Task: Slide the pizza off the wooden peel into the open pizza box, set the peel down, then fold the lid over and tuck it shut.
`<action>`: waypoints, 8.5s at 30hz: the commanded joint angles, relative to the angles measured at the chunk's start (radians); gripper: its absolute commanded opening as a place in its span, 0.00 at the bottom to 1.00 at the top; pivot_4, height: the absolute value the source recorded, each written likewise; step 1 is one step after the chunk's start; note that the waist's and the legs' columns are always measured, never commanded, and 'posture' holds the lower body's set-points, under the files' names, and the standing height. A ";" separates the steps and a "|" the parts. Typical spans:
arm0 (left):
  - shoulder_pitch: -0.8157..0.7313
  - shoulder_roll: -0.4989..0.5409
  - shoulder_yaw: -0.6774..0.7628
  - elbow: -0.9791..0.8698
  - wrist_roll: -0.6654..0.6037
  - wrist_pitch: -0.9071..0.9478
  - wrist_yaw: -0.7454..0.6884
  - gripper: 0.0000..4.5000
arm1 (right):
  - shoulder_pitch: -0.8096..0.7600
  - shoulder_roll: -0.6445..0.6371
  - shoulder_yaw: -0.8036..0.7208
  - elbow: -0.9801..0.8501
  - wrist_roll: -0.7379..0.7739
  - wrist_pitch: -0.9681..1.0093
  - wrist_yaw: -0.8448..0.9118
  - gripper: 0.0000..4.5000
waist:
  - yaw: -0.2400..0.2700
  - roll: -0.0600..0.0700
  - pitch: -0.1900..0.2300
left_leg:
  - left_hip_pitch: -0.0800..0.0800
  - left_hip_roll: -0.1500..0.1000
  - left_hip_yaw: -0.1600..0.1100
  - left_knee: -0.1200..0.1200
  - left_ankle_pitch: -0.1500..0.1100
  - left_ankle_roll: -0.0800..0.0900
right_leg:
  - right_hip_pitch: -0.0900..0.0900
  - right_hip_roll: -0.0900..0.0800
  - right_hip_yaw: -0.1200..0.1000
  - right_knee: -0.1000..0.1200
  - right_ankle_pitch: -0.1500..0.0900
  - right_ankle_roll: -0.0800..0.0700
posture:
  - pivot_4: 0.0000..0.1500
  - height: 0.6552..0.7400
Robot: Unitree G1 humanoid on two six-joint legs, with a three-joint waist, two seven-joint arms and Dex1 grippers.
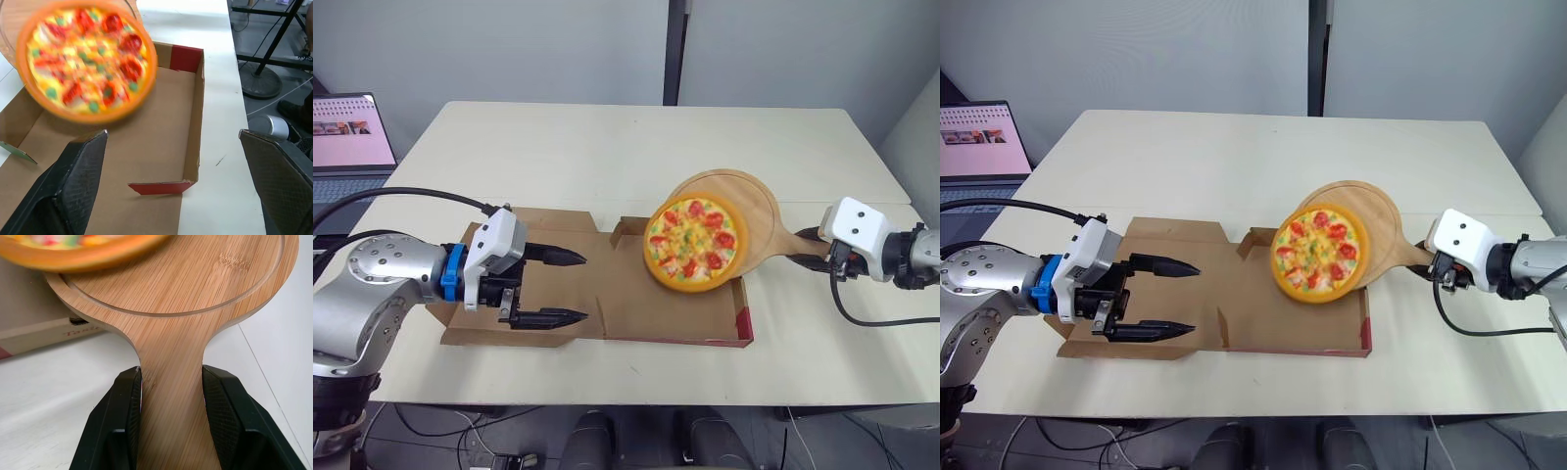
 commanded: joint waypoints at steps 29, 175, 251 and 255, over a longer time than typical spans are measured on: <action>-0.194 -0.137 -0.041 -0.033 -0.075 0.069 0.137 1.00 | 0.381 0.254 -0.636 -0.222 0.141 0.409 -0.196 0.35 | -0.001 0.000 0.000 | 0.002 -0.001 -0.001 0.001 0.000 0.000 | 0.003 0.000 0.000 0.003 -0.001 0.001 | 1.00 1.00; 0.388 -0.204 0.521 0.241 -0.853 0.249 1.169 0.00 | -0.445 0.398 0.384 0.631 -0.334 -0.431 -0.043 0.01 | -0.002 -0.006 -0.002 | 0.008 0.000 0.000 -0.004 0.000 -0.001 | 0.003 -0.003 -0.002 0.003 -0.003 -0.011 | 1.00 1.00; -0.773 -0.432 -0.057 1.077 0.374 -0.346 0.304 0.00 | -0.467 0.740 -0.043 0.136 0.048 0.300 -0.615 0.00 | 0.001 -0.007 -0.001 | -0.004 -0.003 -0.005 -0.001 0.000 0.000 | -0.004 -0.003 -0.006 0.005 0.001 -0.005 | 1.00 1.00; -0.815 -0.466 -0.062 1.114 0.410 -0.383 0.344 0.00 | -0.502 0.730 -0.034 0.178 0.031 0.264 -0.616 0.00 | 0.001 -0.007 -0.001 | -0.004 -0.003 -0.005 -0.001 0.000 0.000 | -0.004 -0.003 -0.006 0.005 0.002 -0.005 | 1.00 1.00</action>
